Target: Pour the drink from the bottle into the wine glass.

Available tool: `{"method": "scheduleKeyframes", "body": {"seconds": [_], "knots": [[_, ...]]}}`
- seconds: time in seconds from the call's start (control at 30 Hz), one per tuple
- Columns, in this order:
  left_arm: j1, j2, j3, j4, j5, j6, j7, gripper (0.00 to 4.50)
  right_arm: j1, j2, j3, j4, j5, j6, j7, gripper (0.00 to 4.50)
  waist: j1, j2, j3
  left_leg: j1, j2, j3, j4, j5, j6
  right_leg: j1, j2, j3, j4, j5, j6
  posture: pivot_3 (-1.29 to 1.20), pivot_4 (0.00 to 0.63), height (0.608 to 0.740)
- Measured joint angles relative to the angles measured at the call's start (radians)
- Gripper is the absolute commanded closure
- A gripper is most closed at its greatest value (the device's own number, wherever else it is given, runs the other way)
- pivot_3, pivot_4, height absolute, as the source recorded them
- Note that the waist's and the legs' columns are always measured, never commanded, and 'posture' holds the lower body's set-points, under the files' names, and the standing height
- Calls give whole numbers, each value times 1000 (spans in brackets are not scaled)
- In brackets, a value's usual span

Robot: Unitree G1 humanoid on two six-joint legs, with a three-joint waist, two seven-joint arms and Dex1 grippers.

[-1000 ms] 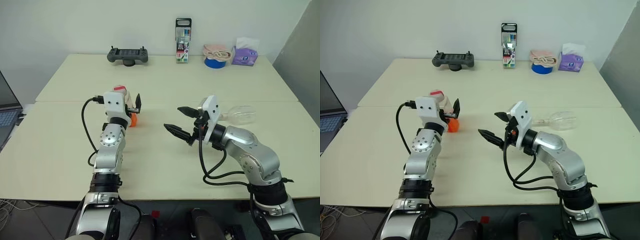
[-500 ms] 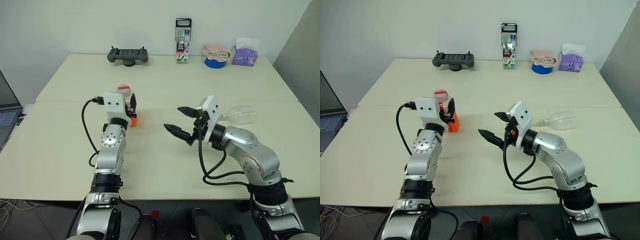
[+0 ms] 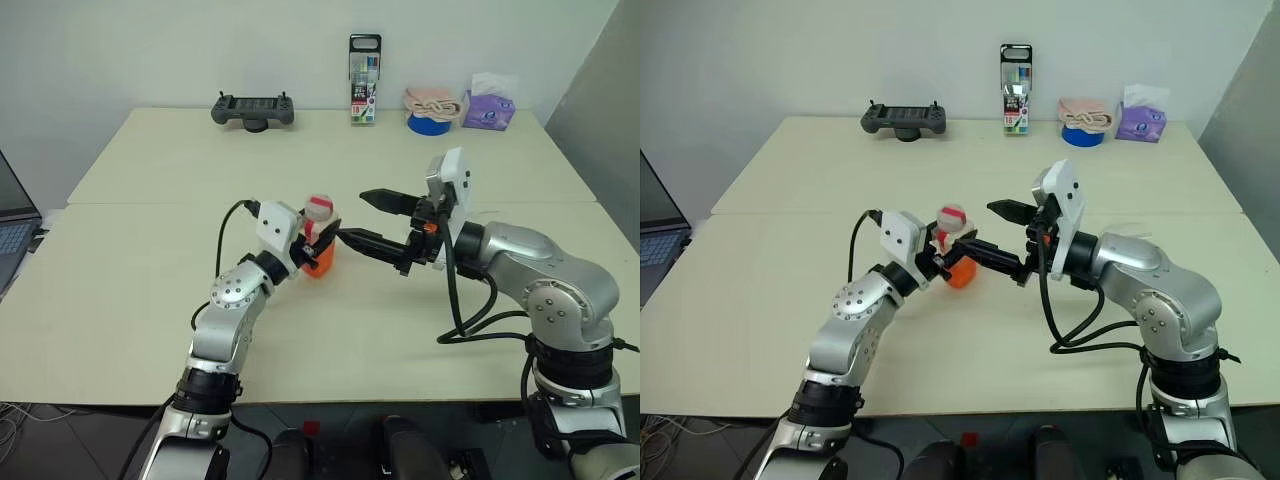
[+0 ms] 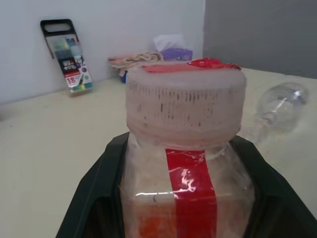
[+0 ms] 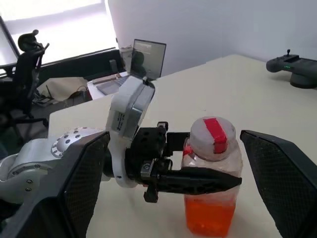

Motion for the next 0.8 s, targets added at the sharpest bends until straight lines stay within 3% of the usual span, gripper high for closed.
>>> {"method": "scheduleKeyframes", "body": {"seconds": [0.3, 0.8], "knots": [[60, -4, -75, -165, -40, 87, -46, 2349, -27, -2, 49, 0, -18, 39, -74, 0, 2, 0, 0, 0, 0, 1, 1, 0, 0, 1, 0, 0, 0, -2, 4, 0, 150, 740], [60, -9, -90, -169, -39, 107, -50, 2349, 11, -7, 95, 14, -103, 38, -132, 0, 2, 0, 0, 0, 0, 1, 1, 0, 0, 1, 0, 1, -1, -2, 4, 0, 150, 740]]}}
